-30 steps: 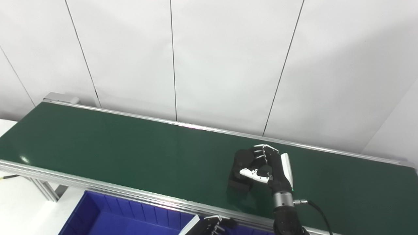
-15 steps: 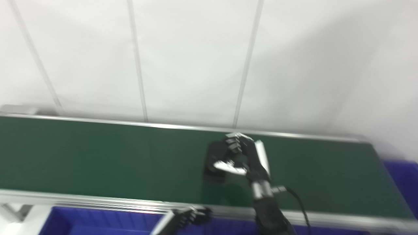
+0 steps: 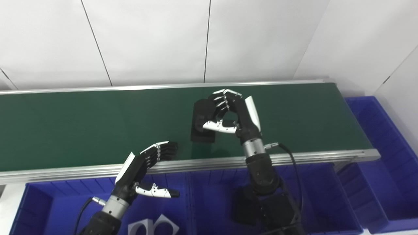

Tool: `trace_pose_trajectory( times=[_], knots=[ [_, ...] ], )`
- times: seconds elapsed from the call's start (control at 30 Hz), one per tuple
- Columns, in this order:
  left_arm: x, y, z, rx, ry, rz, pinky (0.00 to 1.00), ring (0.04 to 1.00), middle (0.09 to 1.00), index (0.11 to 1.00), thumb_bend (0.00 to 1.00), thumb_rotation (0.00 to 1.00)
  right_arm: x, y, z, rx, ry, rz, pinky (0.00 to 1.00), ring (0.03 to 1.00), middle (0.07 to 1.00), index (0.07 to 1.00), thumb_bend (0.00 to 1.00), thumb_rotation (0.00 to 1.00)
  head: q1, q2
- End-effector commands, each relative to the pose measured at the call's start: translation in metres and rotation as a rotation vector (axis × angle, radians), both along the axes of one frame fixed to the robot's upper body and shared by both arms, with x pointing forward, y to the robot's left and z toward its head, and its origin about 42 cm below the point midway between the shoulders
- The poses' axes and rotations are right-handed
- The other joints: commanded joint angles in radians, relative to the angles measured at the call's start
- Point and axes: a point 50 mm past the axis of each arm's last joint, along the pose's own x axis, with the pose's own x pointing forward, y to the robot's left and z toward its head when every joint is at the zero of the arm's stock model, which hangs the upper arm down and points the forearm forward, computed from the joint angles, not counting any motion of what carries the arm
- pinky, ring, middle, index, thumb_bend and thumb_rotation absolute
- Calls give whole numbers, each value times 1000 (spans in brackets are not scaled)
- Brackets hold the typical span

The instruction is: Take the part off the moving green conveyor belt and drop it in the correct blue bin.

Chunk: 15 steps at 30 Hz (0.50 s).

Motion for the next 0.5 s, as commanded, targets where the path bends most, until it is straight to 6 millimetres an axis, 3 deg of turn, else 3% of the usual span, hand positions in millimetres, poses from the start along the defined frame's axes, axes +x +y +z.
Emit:
trace_pose_trajectory(
  times=[0.0,0.33,0.47],
  knots=[
    [4,4,10,-21,-32,3,741,760,776,768,1000,75,2,2,16,16,-40,8,319,392,480,538,514,0,6,2],
    [4,6,10,-16,-37,3,721,744,763,754,1000,62,-4,2,16,24,-36,7,318,392,482,540,514,0,-5,10],
    [4,8,14,-17,-46,7,711,734,747,748,999,39,-20,-6,17,13,-12,-13,327,403,485,525,517,0,-30,12]
  ],
)
